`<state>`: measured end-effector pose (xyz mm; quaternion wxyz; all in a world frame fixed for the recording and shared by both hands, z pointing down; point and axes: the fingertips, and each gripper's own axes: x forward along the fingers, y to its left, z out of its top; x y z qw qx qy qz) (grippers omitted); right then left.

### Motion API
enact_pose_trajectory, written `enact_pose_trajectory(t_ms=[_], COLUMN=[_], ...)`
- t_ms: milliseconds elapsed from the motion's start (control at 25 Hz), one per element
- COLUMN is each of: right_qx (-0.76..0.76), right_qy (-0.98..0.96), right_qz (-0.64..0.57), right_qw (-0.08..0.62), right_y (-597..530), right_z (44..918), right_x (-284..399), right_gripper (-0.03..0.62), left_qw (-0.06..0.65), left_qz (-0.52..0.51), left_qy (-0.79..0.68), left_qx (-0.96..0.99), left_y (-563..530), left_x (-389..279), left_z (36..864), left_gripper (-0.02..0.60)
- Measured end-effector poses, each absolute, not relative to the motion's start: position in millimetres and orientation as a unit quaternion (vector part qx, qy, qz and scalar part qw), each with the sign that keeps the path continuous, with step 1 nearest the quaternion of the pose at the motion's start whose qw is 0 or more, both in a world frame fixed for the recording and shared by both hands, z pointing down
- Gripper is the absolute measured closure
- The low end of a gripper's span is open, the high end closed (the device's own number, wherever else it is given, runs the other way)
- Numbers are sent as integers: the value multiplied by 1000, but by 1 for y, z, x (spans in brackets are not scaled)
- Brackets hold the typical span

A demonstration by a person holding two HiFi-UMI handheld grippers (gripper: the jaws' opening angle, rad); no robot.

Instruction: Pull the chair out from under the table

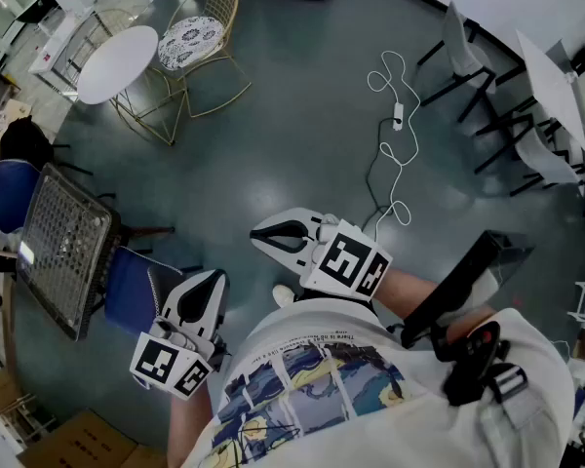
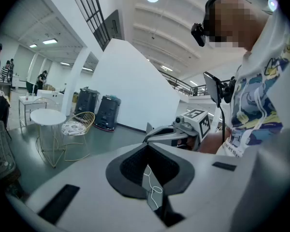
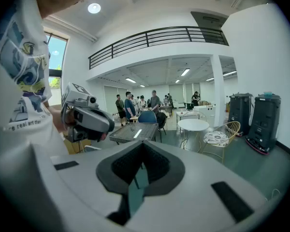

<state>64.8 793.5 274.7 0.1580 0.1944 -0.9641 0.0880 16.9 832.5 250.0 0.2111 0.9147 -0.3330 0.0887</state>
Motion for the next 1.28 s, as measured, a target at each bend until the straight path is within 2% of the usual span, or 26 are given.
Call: enact_pose_trajectory(t_ms=[280,560,680,760,1040,1280], right_qx=[192,172,171,169,183,202], right_qy=[-963,-970,-969,-971,-967,-964], right_qz=[105,94,100,98,94,109], right_qw=[154,147,145,140,151,132], right_y=[781,733,695,661,554,488], right_z=[280,284,285,280,284,286], right_x=[79,123,138,144,214,203], right_gripper=[583,575,516,502,494,487], left_qw=[204,197,194,193,184,189], left_qz=[101,112,113,109,111,117], left_qy=[-333,-340,-344,-350,-369,-354], left_qx=[915,913,912,910,904,908], left_y=[815,757,715,680,588,533], left_x=[34,85,102,108,156,142], left_z=[254,262,261,256,249,258], left_gripper=[572,572,572,572,571,569])
